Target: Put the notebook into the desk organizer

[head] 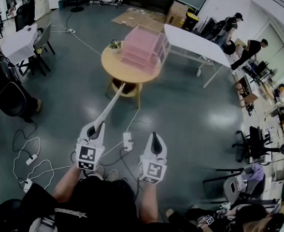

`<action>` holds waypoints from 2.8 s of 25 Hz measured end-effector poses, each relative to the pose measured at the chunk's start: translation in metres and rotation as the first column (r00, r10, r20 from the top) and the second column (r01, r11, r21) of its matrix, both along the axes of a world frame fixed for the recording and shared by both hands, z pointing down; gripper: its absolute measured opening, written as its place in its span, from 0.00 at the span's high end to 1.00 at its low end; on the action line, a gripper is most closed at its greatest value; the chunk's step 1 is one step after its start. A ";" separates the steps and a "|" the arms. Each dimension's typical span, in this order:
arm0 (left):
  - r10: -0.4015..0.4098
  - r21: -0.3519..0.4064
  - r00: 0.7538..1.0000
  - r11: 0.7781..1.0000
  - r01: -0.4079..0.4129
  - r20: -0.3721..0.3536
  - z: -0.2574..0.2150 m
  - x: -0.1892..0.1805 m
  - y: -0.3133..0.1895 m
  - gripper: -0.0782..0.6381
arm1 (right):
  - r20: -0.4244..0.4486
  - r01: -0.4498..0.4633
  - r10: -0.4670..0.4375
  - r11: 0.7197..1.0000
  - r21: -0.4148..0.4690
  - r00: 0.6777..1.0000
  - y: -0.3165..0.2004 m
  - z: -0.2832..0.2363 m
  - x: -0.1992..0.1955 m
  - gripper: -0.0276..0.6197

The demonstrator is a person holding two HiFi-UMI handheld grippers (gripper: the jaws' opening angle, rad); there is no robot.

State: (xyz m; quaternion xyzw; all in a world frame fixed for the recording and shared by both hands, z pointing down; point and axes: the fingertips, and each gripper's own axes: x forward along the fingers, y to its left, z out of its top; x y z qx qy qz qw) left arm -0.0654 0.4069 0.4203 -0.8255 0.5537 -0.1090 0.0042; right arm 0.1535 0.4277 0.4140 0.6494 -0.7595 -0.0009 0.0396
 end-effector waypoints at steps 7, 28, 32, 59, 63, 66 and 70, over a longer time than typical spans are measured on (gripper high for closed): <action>-0.003 0.005 1.000 1.000 0.003 0.006 0.001 0.006 0.006 0.87 | 0.005 0.001 -0.001 1.000 -0.001 1.000 0.007 0.004 0.008 0.95; -0.038 -0.026 0.999 0.999 0.039 0.017 0.016 -0.004 -0.066 0.87 | 0.005 0.022 -0.021 0.999 -0.042 1.000 -0.067 0.025 0.002 0.95; -0.029 -0.047 0.999 0.998 0.029 0.013 0.026 -0.014 -0.115 0.87 | 0.008 0.010 -0.010 0.998 -0.064 1.000 -0.115 0.034 -0.007 0.95; 0.163 -0.260 0.970 0.943 -0.207 -0.179 0.085 -0.066 -0.383 0.87 | -0.043 -0.227 0.223 0.957 -0.180 0.974 -0.348 0.058 -0.063 0.95; 0.177 -0.306 0.953 0.918 -0.250 -0.247 0.099 -0.066 -0.394 0.87 | -0.049 -0.277 0.272 0.942 -0.193 0.961 -0.356 0.062 -0.059 0.95; 0.175 -0.330 0.928 0.899 -0.287 -0.329 0.106 -0.063 -0.405 0.87 | -0.053 -0.303 0.298 0.932 -0.197 0.953 -0.359 0.064 -0.058 0.95; 0.134 -0.368 0.874 0.869 -0.330 -0.467 0.115 -0.057 -0.419 0.87 | -0.064 -0.320 0.314 0.926 -0.198 0.947 -0.364 0.066 -0.056 0.95</action>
